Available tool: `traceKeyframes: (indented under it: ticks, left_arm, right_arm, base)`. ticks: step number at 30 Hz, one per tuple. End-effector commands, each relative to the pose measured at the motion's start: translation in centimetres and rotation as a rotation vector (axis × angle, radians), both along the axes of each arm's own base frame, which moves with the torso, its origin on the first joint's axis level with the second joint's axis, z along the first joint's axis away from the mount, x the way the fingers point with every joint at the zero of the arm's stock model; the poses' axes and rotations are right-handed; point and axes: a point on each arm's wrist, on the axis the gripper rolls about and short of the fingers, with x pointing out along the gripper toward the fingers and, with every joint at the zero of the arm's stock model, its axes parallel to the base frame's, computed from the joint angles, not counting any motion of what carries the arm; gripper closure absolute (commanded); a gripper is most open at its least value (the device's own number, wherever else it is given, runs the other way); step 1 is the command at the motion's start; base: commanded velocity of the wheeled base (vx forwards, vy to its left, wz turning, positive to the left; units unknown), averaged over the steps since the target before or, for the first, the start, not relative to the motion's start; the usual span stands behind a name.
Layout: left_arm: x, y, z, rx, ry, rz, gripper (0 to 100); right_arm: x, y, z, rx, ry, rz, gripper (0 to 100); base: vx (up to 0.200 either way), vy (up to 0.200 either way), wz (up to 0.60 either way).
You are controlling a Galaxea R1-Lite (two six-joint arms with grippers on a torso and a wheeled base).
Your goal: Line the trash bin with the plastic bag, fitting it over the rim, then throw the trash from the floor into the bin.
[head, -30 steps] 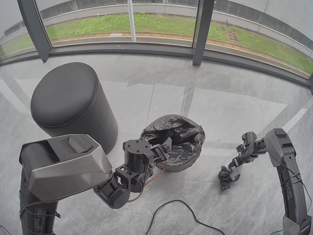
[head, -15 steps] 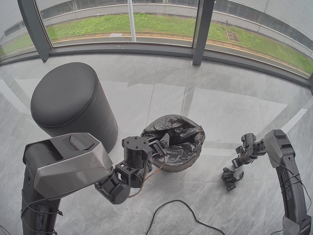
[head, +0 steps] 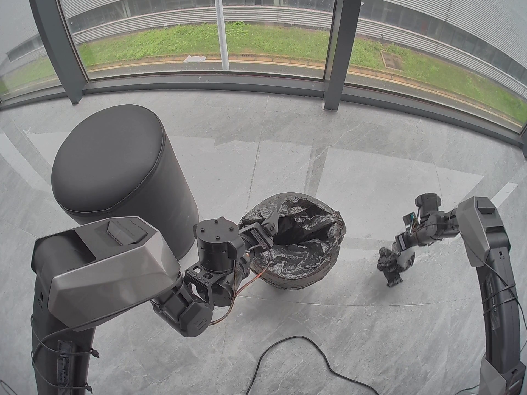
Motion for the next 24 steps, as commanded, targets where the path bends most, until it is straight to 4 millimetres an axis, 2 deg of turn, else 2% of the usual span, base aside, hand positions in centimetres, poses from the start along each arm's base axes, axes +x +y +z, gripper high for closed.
traceKeyframes:
  ticks: [1, 4, 7, 10, 11, 12, 13, 15, 16, 18, 19, 21, 24]
  left_arm:
    - [0.1, 0.9, 3.9, -0.034, -0.109, 0.004, 0]
    - [0.3, 2.1, 6.3, -0.044, -0.160, 0.011, 0]
    - [0.5, 3.9, 7.8, -0.040, -0.191, 0.043, 0]
    - [0.6, 5.1, 8.7, -0.044, -0.205, 0.072, 0]
    - [0.6, 5.2, 8.8, -0.044, -0.205, 0.072, 0]
    - [0.5, 5.5, 8.8, -0.042, -0.202, 0.078, 0]
    - [0.4, 5.4, 8.8, -0.042, -0.202, 0.077, 0]
    - [0.1, 5.6, 8.9, -0.040, -0.202, 0.077, 0]
    - [0.0, 5.7, 9.1, -0.042, -0.205, 0.077, 0]
    - [-0.1, 5.7, 9.4, -0.045, -0.211, 0.077, 0]
    - [-0.3, 5.8, 9.5, -0.046, -0.212, 0.075, 0]
    - [-0.3, 5.9, 9.6, -0.046, -0.212, 0.077, 0]
    - [-0.2, 6.0, 9.2, -0.041, -0.204, 0.081, 0]
  right_arm:
    - [-0.2, -0.6, 11.3, 0.027, -0.203, 0.050, 100]
    - [-1.6, -0.3, 15.2, 0.070, -0.191, 0.091, 100]
    - [-3.5, 1.5, 17.7, 0.142, -0.086, 0.153, 100]
    - [-5.8, 6.5, 18.8, 0.243, 0.101, 0.255, 100]
    - [-6.0, 6.9, 19.1, 0.254, 0.116, 0.262, 100]
    - [-7.5, 9.3, 21.1, 0.283, 0.146, 0.300, 100]
    - [-7.7, 9.6, 21.5, 0.286, 0.142, 0.305, 100]
    - [-9.8, 13.8, 25.0, 0.305, 0.112, 0.374, 100]
    - [-10.4, 15.3, 25.9, 0.308, 0.095, 0.405, 100]
    - [-10.9, 15.8, 26.6, 0.302, 0.075, 0.420, 100]
    - [-11.4, 15.7, 28.2, 0.290, 0.016, 0.418, 100]
    - [-11.3, 16.1, 29.1, 0.275, -0.056, 0.413, 100]
    - [-10.4, 18.3, 29.6, 0.262, -0.184, 0.424, 100]
  base:
    - [0.000, 0.000, 0.00]
    - [0.000, 0.000, 0.00]
    - [0.000, 0.000, 0.00]
    - [0.000, 0.000, 0.00]
    - [0.000, 0.000, 0.00]
    - [0.000, 0.000, 0.00]
    - [0.000, 0.000, 0.00]
    - [0.000, 0.000, 0.00]
    - [0.000, 0.000, 0.00]
    - [0.000, 0.000, 0.00]
    - [0.000, 0.000, 0.00]
    - [0.000, 0.000, 0.00]
    - [0.000, 0.000, 0.00]
